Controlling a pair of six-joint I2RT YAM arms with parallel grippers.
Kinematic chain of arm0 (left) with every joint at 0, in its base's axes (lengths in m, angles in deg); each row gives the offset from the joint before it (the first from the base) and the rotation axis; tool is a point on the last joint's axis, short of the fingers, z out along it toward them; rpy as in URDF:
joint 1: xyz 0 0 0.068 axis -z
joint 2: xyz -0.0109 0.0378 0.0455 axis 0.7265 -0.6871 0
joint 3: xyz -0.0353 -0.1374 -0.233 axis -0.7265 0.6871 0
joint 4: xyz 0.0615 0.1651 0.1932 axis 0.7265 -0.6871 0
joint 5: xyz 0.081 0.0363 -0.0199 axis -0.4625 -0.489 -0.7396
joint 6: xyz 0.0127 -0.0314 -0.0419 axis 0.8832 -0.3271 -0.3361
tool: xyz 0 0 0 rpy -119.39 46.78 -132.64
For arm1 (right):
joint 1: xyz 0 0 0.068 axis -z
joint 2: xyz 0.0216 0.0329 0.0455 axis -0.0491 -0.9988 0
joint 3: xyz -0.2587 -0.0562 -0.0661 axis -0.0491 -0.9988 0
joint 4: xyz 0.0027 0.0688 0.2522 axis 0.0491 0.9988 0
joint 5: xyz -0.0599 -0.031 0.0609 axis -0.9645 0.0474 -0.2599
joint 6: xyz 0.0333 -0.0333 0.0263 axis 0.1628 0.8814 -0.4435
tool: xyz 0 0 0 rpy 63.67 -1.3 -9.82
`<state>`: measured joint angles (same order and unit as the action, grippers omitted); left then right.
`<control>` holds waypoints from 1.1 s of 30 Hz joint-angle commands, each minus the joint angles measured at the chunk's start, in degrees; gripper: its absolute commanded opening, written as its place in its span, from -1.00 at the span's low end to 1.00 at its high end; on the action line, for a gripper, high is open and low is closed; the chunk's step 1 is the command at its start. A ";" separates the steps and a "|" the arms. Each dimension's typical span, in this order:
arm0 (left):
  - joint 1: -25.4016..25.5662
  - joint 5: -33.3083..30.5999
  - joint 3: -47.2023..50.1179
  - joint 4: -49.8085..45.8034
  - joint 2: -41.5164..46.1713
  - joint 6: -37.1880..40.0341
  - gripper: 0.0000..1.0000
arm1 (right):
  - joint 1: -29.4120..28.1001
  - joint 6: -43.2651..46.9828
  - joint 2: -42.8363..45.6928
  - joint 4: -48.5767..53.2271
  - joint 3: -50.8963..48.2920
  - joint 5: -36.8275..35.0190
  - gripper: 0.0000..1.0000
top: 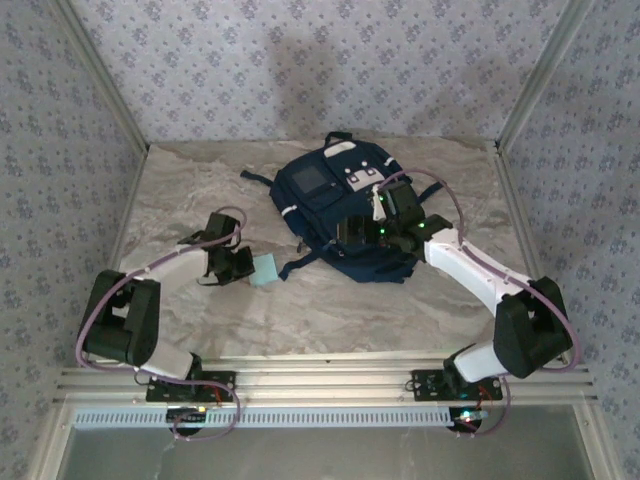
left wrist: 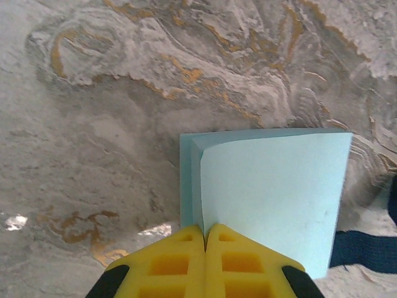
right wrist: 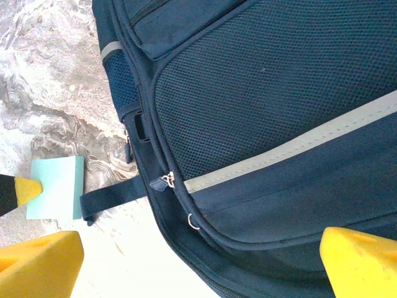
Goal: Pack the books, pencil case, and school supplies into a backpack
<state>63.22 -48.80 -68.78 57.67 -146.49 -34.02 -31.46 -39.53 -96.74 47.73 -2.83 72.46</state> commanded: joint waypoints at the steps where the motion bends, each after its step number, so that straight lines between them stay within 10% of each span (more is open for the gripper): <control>1: 0.34 3.43 -2.76 -4.56 2.83 -0.58 -1.00 | -1.04 -0.21 -1.41 -0.72 1.91 1.31 0.99; 33: 11.40 15.46 -13.25 15.91 6.12 -13.18 -1.00 | -4.41 -14.73 -10.86 -29.12 1.10 26.17 0.39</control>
<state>73.91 -35.14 -79.62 70.21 -140.05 -46.65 -35.59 -52.77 -106.93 21.55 -2.48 96.26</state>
